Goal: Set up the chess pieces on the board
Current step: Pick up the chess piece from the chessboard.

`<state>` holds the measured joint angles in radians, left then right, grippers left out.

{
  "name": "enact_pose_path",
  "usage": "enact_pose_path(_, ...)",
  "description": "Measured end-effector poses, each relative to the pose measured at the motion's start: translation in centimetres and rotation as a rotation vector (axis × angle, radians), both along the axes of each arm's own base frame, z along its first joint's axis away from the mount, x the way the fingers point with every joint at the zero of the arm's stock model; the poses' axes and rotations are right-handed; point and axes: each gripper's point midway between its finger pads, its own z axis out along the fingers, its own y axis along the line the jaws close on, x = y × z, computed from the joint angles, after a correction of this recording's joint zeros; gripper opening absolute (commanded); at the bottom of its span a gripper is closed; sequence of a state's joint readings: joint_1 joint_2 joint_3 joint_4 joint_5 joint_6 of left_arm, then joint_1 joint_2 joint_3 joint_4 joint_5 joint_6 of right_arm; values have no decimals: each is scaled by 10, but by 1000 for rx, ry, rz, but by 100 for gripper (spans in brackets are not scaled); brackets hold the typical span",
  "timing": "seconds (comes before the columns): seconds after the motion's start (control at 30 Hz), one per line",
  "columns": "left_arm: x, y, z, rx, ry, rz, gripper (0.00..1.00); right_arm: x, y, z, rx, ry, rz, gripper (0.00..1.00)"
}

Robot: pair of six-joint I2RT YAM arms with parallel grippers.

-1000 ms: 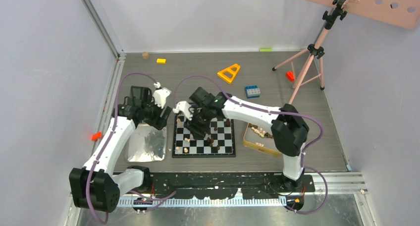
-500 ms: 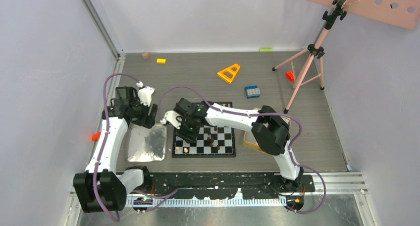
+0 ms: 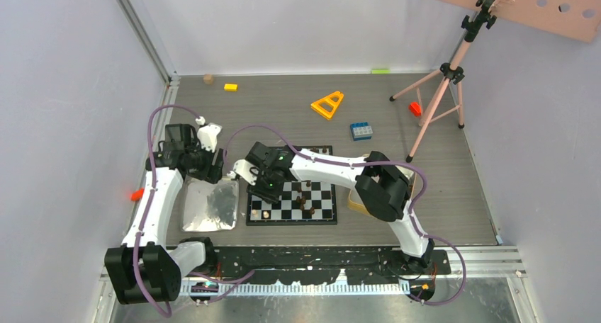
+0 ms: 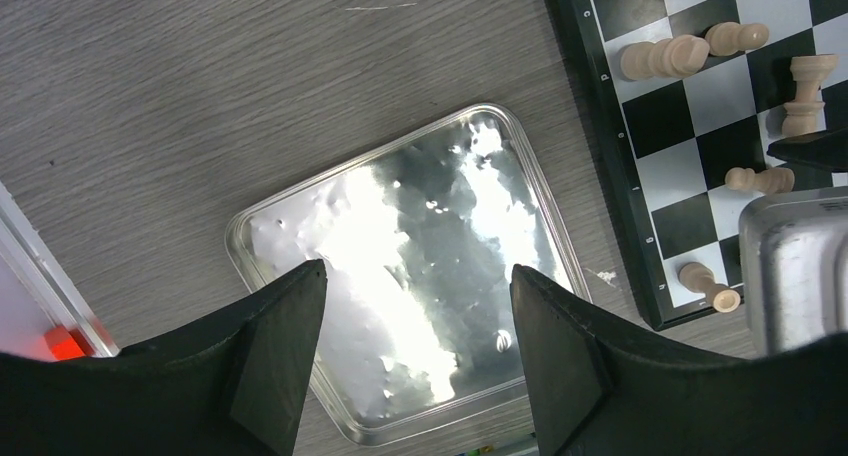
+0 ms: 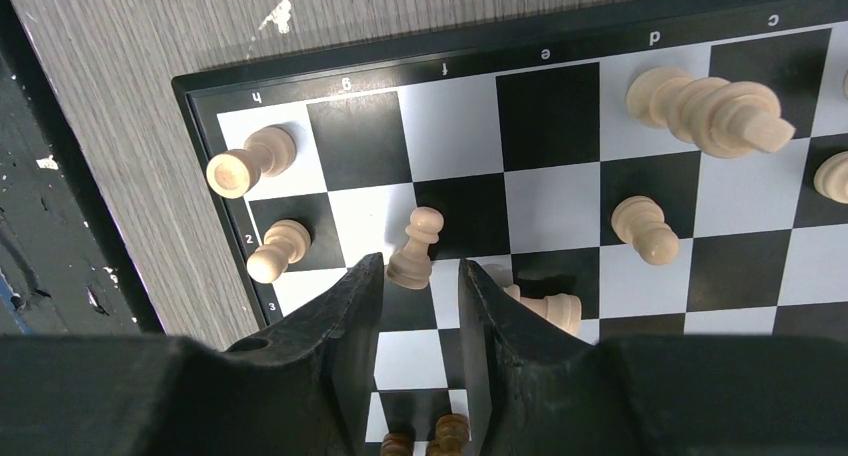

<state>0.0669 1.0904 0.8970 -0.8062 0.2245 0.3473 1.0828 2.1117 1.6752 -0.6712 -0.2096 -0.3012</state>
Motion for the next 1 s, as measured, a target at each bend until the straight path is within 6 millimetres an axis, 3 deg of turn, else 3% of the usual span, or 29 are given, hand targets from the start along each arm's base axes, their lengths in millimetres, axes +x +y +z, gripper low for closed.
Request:
enact_pose_path(0.6,-2,-2,0,-13,6,-7,70,-4,-3,-10,-35,2,4,34)
enact_pose_path(1.0,-2,-8,0,-38,4,-22,70,-2,-2,-12,-39,-5,3,18)
